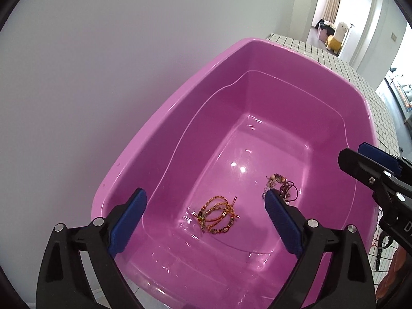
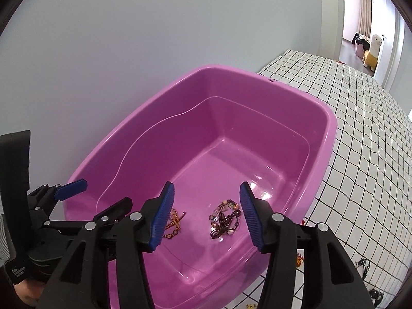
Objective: Organize jewelry
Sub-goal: 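Open both tools to drop the bracelets into the pink tub, then move both open tools back from the tub toward the remaining jewelry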
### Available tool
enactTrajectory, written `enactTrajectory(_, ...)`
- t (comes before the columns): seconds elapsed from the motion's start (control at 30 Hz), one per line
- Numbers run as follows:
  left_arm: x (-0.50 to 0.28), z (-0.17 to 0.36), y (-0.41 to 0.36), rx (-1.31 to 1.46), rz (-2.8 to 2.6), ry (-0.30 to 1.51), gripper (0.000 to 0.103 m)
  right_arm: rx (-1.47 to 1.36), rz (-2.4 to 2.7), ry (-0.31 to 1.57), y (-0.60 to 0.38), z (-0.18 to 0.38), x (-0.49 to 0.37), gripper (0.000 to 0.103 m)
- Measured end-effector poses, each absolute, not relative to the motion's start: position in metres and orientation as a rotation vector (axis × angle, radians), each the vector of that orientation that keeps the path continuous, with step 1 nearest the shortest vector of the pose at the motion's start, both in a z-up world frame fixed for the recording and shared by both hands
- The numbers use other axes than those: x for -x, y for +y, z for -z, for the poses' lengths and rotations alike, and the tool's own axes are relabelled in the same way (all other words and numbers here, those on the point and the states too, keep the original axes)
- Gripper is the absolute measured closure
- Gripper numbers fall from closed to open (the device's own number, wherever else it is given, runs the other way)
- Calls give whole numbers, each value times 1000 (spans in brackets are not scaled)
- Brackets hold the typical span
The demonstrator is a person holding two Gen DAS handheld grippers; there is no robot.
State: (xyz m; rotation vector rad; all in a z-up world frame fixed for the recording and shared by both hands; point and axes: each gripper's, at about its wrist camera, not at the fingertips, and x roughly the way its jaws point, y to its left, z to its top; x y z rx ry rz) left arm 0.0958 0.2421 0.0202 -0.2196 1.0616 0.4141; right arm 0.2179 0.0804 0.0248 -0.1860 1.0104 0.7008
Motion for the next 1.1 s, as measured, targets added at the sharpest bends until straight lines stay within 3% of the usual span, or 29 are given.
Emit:
enactTrajectory(0.67, -55, -51, 220, 179, -327, 979, 7, 94, -625, 971, 32, -47, -170, 46)
enactTrajectory(1.1, -35, -65, 169, 53, -133, 893, 6, -11, -387, 973, -55, -40, -106, 39)
